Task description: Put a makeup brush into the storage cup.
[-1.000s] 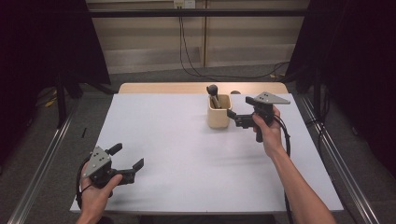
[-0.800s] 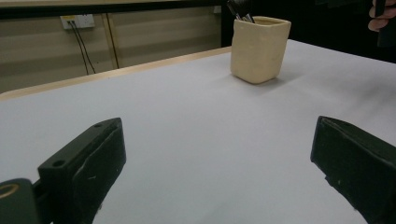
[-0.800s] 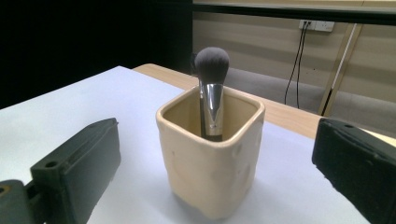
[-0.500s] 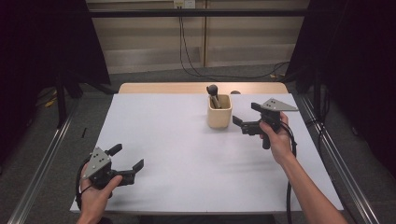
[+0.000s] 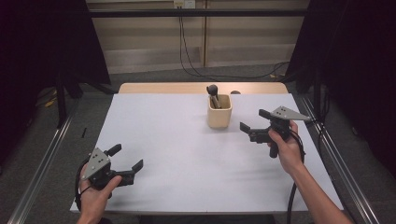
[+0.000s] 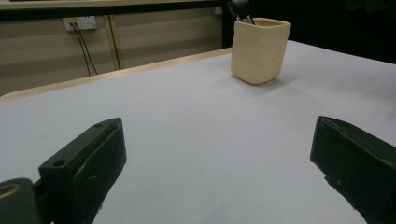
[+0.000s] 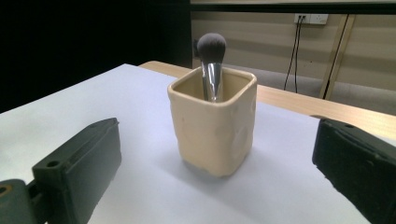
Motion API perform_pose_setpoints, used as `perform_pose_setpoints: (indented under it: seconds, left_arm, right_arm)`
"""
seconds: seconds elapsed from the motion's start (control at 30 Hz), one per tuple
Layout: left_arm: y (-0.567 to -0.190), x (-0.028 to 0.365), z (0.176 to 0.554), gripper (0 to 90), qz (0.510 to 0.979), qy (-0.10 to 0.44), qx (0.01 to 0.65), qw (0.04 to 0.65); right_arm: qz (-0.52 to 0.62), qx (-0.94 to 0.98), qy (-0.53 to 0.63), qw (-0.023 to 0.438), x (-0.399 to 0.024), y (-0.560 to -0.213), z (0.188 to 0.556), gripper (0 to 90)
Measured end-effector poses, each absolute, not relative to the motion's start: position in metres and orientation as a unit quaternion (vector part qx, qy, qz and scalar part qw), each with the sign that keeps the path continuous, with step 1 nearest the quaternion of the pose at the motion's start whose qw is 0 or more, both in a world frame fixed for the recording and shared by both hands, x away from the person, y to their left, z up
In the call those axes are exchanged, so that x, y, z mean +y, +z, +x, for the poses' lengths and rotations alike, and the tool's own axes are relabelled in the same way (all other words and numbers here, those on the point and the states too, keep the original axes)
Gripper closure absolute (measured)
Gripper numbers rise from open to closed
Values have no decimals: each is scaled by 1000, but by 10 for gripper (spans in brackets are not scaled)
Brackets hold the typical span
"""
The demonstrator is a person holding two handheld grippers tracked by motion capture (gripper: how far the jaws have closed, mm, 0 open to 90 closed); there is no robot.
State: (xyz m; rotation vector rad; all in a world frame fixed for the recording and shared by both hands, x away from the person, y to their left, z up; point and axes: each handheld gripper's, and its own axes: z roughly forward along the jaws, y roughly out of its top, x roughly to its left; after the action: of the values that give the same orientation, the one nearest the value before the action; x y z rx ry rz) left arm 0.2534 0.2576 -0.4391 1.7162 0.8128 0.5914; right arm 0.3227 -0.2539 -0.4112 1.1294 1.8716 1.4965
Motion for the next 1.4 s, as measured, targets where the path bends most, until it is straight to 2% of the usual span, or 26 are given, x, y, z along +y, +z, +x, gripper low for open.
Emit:
perform_pose_setpoints:
  seconds: [0.53, 1.4]
  left_arm:
    - [-439, 257, 252, 35, 724, 246, 342, 546]
    - [-438, 257, 247, 36, 721, 251, 345, 545]
  right_arm:
    - [454, 663, 535, 260, -282, -427, 285, 11]
    - [466, 654, 527, 278, -296, -442, 231, 13]
